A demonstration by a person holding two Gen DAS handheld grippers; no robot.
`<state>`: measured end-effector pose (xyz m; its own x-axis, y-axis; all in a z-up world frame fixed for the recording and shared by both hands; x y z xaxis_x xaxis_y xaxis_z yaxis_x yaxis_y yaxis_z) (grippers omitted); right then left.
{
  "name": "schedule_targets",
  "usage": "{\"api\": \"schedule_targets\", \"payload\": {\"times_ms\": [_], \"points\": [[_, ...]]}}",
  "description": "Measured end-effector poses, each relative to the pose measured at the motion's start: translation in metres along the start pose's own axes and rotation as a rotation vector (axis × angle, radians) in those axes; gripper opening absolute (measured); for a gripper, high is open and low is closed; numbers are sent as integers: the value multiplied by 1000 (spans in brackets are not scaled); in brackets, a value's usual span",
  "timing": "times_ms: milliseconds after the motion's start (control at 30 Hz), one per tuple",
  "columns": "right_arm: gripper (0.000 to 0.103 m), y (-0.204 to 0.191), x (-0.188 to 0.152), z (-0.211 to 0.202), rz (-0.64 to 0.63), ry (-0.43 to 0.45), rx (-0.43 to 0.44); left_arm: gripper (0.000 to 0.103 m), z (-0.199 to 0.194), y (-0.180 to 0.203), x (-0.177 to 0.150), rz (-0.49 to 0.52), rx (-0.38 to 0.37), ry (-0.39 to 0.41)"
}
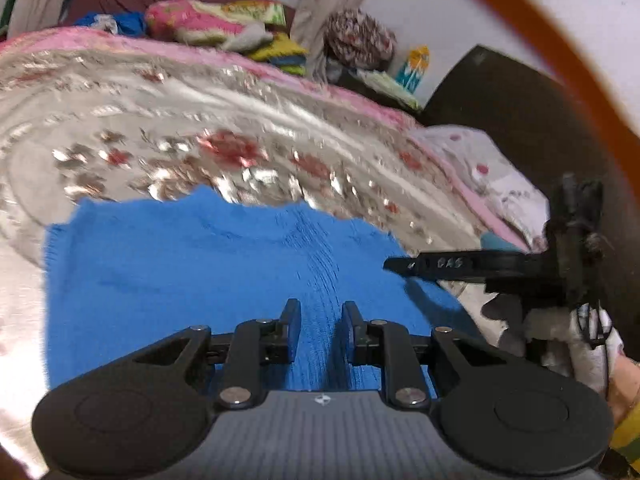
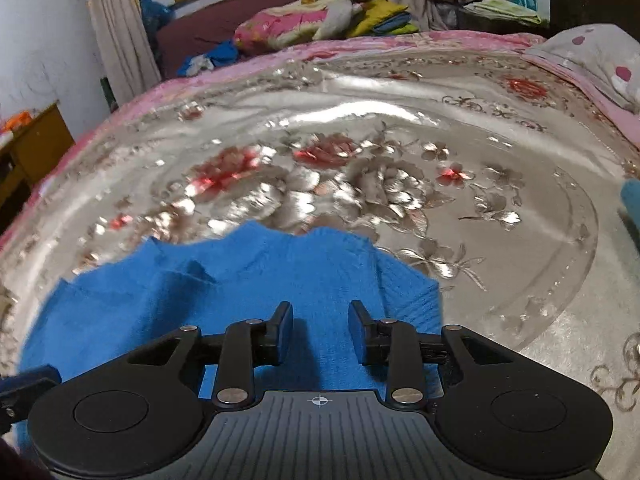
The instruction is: Fold small clothes
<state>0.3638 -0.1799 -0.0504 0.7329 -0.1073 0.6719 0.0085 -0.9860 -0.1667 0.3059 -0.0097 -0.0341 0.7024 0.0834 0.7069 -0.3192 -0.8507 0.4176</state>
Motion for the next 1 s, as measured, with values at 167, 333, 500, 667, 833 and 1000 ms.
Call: {"api": "schedule_targets", "payload": {"times_ms": [167,333,500,667,833,1000], "points": [[25,13,4,5,1,-3,-25,25,19,-27,7,-16,115,-5],[25,17,4,8,4,-2,-23,14,9,-64,22,-72,274,47],[28,14,6,3,18,2,-4,16,-21,-82,23,-114,283,73],[30,7,10,-13,38,31,20,16,-54,-103,11,-129,363,88],[31,-30,11,-32,5,53,99,19,-84,-94,-5,-143,338,118],[31,-101,-6,-36,-60,-1,242,24,-93,-86,-22,-140,336,132]]}}
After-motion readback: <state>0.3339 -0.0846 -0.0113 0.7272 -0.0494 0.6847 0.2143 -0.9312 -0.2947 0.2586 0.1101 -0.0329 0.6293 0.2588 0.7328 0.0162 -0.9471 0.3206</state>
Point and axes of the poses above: each gripper's, at about its wrist camera, not at the fingertips, and z roughly the way its jaws point, y to its right, x to its top, the point moved 10 cm from there along z, roughly the way its jaws point, and after that the axes turned 1 degree about z, right-handed, at the moved point
